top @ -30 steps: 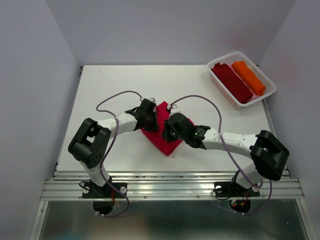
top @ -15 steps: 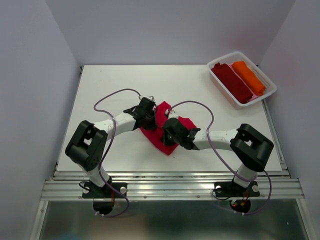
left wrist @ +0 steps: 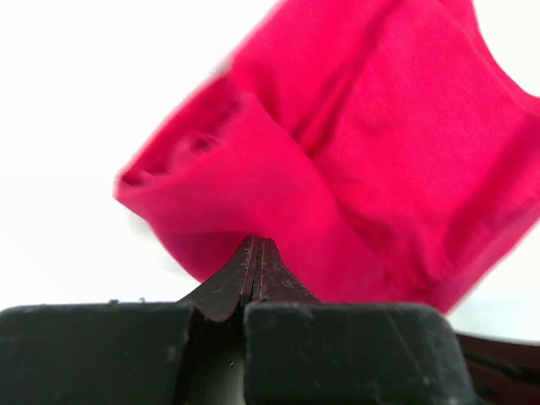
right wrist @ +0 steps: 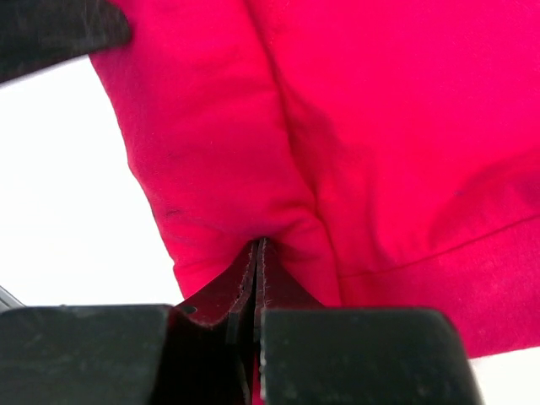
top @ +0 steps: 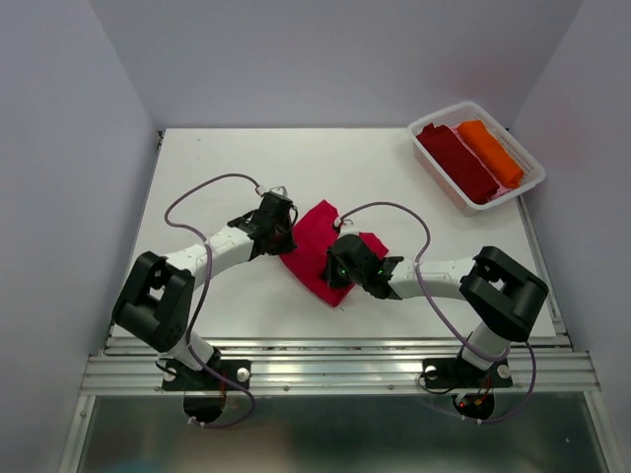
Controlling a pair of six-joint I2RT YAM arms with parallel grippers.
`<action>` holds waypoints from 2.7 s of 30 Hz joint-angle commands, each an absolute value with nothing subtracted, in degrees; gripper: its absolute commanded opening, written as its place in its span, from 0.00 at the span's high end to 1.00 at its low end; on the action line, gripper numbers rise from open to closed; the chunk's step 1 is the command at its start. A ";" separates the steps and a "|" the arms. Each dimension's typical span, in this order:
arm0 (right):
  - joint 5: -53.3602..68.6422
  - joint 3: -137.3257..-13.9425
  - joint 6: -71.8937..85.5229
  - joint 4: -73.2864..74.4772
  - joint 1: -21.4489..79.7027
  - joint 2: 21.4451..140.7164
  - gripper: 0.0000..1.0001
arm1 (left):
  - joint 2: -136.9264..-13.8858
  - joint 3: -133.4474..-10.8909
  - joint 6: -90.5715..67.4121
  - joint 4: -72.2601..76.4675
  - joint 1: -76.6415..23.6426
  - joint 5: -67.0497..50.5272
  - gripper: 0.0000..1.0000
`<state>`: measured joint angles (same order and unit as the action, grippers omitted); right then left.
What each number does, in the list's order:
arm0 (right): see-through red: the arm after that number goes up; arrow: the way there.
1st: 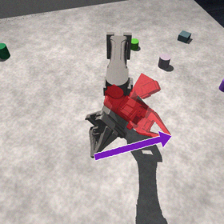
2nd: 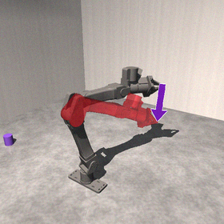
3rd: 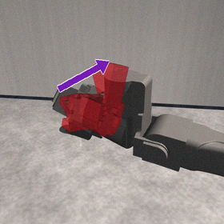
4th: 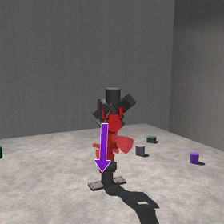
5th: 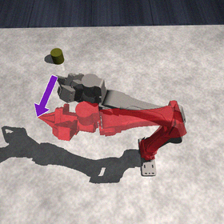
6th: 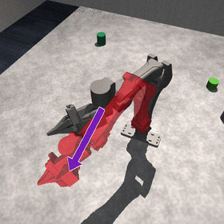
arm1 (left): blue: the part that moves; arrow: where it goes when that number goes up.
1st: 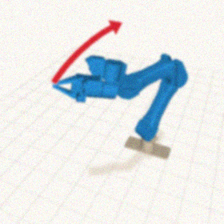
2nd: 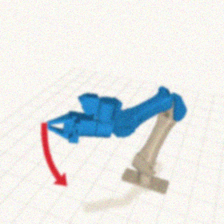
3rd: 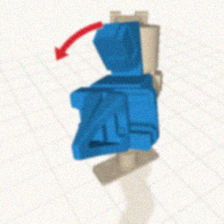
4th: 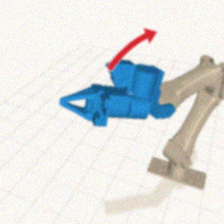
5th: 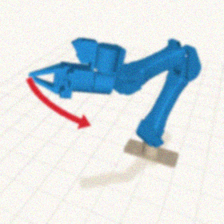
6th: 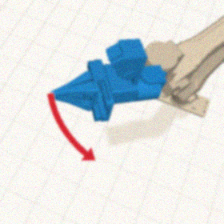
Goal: Roll the t-shirts
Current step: Roll the T-shirt to the center of the board.
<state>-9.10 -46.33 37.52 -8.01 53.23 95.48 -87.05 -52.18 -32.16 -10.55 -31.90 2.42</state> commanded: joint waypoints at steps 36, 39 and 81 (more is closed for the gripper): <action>-5.45 -41.40 35.95 -4.66 52.91 92.55 0.99 | -82.96 -50.19 -34.98 -8.53 -26.98 4.40 1.00; -5.62 -41.66 35.60 -4.04 52.91 92.46 0.99 | -84.98 -49.48 -35.33 -5.82 -27.16 2.90 1.00; -36.20 -70.22 15.47 15.47 70.40 102.65 0.44 | -70.14 -56.43 -34.63 -20.92 -10.29 6.94 1.00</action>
<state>-30.52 -66.35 18.70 15.03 68.77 100.64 -73.34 -55.75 -34.44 -18.59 -12.40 5.06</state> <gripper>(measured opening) 0.554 0.025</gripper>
